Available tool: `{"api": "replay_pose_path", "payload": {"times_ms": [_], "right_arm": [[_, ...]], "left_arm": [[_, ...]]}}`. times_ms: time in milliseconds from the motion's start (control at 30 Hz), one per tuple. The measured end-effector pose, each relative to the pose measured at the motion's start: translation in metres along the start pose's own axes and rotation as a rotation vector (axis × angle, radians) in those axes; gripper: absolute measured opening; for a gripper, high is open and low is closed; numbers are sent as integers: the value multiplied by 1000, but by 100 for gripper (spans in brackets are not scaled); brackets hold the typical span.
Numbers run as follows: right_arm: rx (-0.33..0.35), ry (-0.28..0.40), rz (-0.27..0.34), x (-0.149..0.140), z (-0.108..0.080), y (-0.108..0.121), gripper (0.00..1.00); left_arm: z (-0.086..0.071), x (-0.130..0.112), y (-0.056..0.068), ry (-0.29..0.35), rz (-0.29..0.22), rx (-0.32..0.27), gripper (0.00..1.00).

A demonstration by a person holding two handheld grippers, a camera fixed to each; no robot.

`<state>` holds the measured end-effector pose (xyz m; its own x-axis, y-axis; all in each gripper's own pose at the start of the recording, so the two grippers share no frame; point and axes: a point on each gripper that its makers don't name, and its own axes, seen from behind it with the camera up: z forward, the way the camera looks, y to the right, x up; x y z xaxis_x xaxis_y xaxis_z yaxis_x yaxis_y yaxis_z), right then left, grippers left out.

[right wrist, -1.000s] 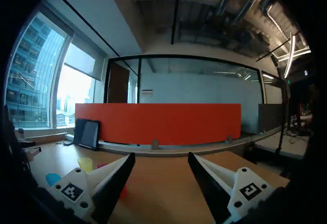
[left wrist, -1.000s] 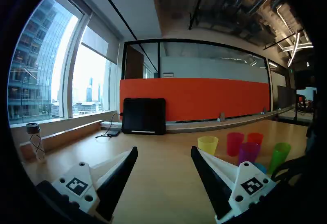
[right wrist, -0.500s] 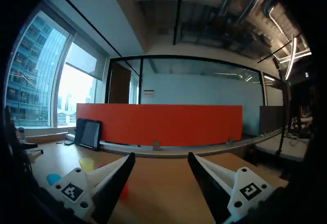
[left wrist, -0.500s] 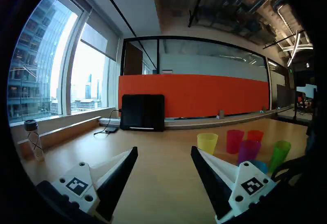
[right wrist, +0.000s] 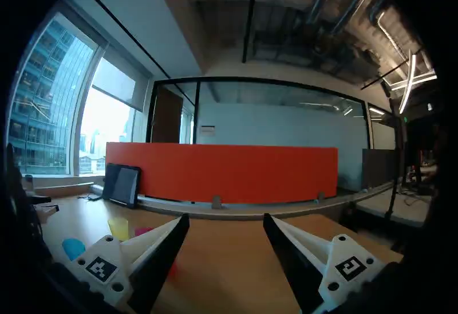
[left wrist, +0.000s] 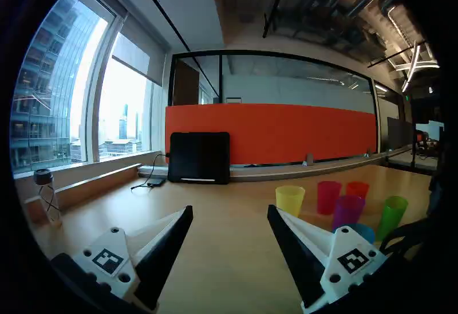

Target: Pour water

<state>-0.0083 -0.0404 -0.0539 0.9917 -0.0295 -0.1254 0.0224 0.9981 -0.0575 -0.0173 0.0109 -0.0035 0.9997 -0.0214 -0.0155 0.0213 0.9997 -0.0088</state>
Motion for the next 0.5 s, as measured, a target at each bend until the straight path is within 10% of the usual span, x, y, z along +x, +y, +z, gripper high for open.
{"api": "replay_pose_path", "payload": {"times_ms": [500], "right_arm": [[-16, 22, -9, -21, 2, 11, 100]], "left_arm": [[0, 0, 0, 0, 1, 0, 97]]}}
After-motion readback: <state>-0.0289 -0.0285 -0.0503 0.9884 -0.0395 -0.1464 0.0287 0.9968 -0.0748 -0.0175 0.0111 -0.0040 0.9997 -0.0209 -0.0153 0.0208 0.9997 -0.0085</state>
